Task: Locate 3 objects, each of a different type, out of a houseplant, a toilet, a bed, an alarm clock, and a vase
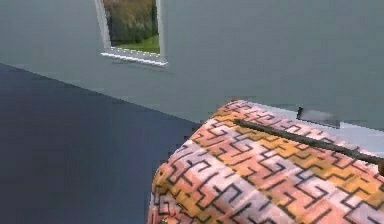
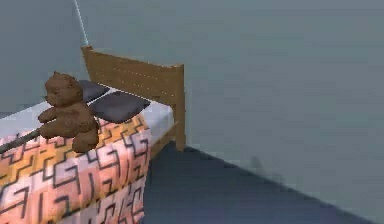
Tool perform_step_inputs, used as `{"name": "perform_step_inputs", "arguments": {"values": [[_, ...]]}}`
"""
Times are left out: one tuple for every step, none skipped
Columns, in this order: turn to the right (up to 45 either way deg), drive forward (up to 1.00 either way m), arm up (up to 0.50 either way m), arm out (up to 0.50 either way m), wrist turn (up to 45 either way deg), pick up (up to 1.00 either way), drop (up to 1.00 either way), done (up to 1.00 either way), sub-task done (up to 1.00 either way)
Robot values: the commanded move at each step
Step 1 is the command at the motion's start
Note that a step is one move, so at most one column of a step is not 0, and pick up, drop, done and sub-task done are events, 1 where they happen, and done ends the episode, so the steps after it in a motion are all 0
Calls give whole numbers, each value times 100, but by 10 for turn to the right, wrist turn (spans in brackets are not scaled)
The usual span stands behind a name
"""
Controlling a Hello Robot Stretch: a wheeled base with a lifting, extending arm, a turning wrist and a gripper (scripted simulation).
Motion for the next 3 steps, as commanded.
{"name": "perform_step_inputs", "arguments": {"values": [[-450, 0, 0, 0, 0, 0, 0, 0, 0], [-120, 0, 0, 0, 0, 0, 0, 0, 0], [0, 100, 0, 0, 0, 0, 0, 0, 0]]}}
